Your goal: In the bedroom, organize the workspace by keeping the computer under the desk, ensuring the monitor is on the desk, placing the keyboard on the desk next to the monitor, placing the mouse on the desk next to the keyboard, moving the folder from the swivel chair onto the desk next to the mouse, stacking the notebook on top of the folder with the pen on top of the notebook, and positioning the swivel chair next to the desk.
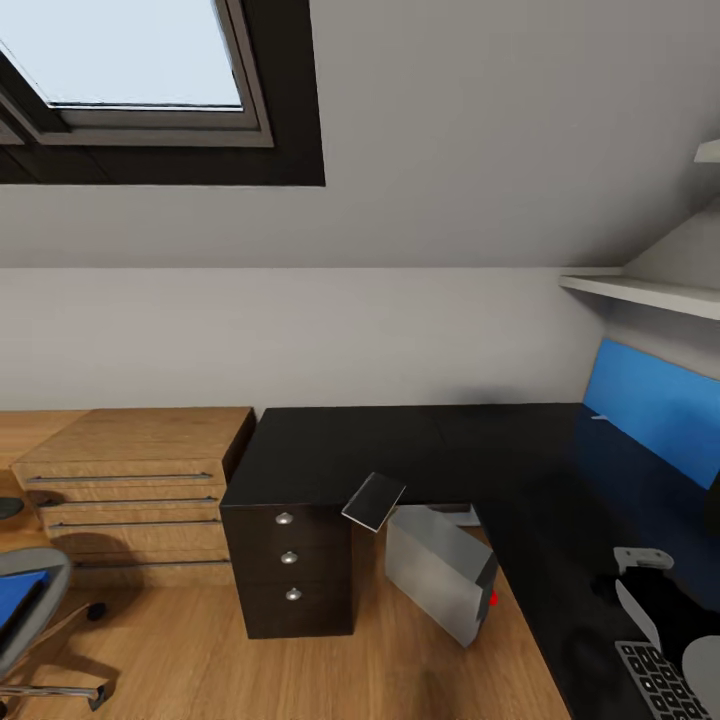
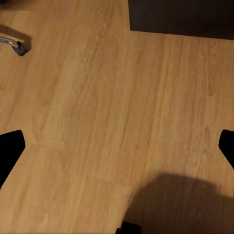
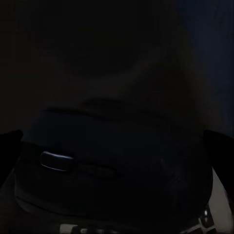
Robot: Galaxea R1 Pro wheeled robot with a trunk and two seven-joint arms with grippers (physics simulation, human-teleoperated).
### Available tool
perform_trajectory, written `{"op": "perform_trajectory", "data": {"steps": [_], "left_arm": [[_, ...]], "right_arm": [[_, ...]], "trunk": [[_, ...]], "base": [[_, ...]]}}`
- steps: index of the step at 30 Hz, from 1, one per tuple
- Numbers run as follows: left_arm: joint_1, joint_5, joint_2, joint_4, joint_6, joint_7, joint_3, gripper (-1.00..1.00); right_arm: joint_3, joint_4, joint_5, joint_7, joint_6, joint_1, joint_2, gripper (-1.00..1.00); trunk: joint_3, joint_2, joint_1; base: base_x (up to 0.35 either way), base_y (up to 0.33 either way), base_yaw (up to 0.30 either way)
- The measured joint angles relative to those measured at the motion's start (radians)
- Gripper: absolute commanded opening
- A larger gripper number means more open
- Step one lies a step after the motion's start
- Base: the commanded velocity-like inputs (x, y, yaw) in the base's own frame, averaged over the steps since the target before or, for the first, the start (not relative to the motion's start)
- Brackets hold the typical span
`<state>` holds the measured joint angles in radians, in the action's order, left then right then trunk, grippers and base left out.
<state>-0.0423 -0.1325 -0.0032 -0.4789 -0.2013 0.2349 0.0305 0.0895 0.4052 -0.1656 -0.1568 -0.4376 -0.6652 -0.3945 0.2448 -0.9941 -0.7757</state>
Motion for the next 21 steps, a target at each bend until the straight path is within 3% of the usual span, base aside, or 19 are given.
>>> {"op": "perform_trajectory", "data": {"steps": [8,14,18,21], "left_arm": [[0.000,0.001,-0.001,0.000,-0.025,0.002,-0.001,1.00],[0.000,0.001,0.000,0.000,-0.026,0.001,-0.002,1.00],[0.000,0.000,0.000,-0.006,-0.026,0.002,0.000,1.00],[0.000,0.000,-0.003,-0.007,-0.025,0.005,0.001,1.00]], "right_arm": [[-0.001,-0.013,0.000,-0.028,-0.017,0.000,-0.003,-1.00],[-0.001,-0.014,0.000,-0.038,-0.012,0.000,-0.003,-1.00],[-0.001,-0.036,0.001,-0.044,-0.011,-0.002,-0.003,-1.00],[0.000,-0.032,0.000,-0.053,-0.009,-0.004,-0.002,-1.00]], "trunk": [[0.000,0.000,0.000],[0.000,0.000,0.000],[0.000,0.000,0.000],[0.009,-0.021,-0.011]], "base": [[0.001,0.000,0.000],[0.215,0.000,0.000],[0.017,0.000,0.000],[0.002,0.000,0.000]]}}
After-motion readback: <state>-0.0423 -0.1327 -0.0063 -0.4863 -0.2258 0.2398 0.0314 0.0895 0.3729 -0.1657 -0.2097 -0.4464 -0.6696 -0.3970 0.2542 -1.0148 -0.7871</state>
